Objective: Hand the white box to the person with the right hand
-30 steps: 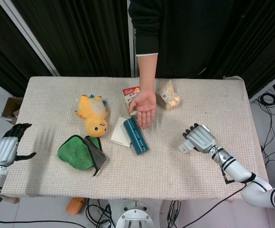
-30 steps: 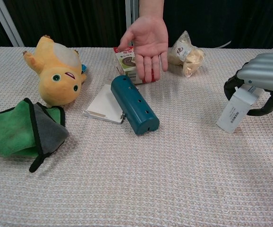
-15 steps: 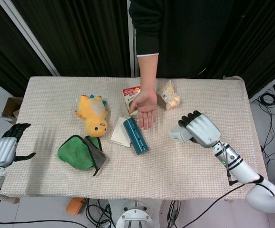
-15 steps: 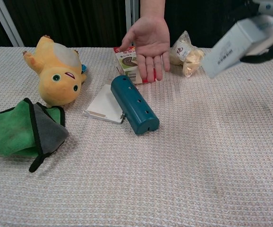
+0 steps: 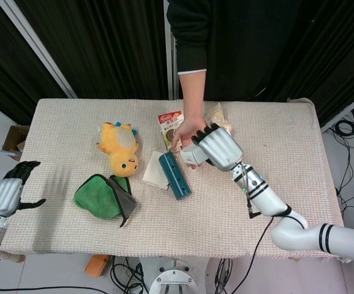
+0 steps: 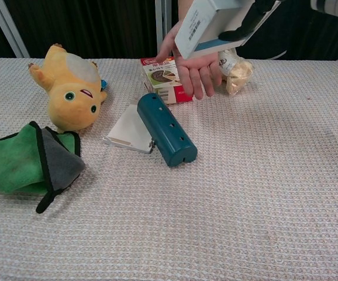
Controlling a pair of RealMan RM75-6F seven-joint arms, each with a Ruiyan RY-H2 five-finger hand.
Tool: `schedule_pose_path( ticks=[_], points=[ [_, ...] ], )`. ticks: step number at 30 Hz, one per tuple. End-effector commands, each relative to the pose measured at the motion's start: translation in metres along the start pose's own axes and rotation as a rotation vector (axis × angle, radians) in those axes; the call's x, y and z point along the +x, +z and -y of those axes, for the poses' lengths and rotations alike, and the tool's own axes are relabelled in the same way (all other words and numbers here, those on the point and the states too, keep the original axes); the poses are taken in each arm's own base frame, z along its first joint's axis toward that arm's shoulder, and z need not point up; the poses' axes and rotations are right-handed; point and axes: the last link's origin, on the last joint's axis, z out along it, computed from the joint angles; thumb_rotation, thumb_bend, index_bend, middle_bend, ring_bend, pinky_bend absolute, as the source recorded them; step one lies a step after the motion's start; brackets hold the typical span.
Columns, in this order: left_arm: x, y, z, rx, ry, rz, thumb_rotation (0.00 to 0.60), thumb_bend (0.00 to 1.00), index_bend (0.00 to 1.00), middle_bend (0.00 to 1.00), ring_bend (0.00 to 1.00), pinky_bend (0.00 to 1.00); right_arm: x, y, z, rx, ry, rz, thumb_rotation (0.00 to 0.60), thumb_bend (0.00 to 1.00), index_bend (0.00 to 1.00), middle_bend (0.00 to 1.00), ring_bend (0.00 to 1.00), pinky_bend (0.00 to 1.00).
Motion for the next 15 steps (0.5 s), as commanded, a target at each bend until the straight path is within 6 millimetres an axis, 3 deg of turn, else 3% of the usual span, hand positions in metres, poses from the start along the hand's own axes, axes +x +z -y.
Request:
schedule_pose_path(
  ticks=[1, 5, 7, 10, 11, 13, 15],
  points=[
    [0.0, 0.001, 0.0, -0.001, -0.002, 0.001, 0.6, 0.09, 0.14, 0.12, 0.08, 0.2, -0.004, 0.019, 0.015, 0.01, -0.007, 0.021, 0.6, 0.24, 0.82, 0.66, 0.56, 0.43],
    [0.0, 0.002, 0.002, 0.001, -0.003, 0.006, 0.6, 0.09, 0.14, 0.12, 0.08, 0.2, -0.006, 0.027, 0.02, 0.008, -0.011, 0.034, 0.6, 0.23, 0.71, 0.59, 0.51, 0.37],
    [0.0, 0.002, 0.002, 0.003, -0.003, 0.006, 0.6, 0.09, 0.14, 0.12, 0.08, 0.2, -0.008, 0.028, 0.02, 0.004, -0.019, 0.04, 0.6, 0.21, 0.62, 0.51, 0.43, 0.32],
    [0.0, 0.001, 0.004, 0.006, -0.007, 0.008, 0.6, 0.09, 0.14, 0.12, 0.08, 0.2, -0.01, 0.029, 0.02, -0.002, -0.031, 0.051, 0.6, 0.18, 0.38, 0.33, 0.24, 0.21],
    [0.0, 0.001, 0.004, 0.006, -0.009, 0.008, 0.6, 0.09, 0.14, 0.12, 0.08, 0.2, -0.01, 0.029, 0.02, -0.002, -0.036, 0.053, 0.6, 0.16, 0.23, 0.23, 0.12, 0.14],
    [-0.001, 0.001, 0.005, 0.006, -0.011, 0.011, 0.6, 0.09, 0.14, 0.12, 0.08, 0.2, -0.01, 0.029, 0.02, -0.003, -0.033, 0.058, 0.6, 0.12, 0.06, 0.11, 0.02, 0.05],
    [-0.002, 0.001, 0.005, 0.007, -0.012, 0.014, 0.6, 0.09, 0.14, 0.12, 0.08, 0.2, -0.009, 0.029, 0.019, -0.008, -0.031, 0.064, 0.6, 0.07, 0.0, 0.04, 0.0, 0.0]
  ],
)
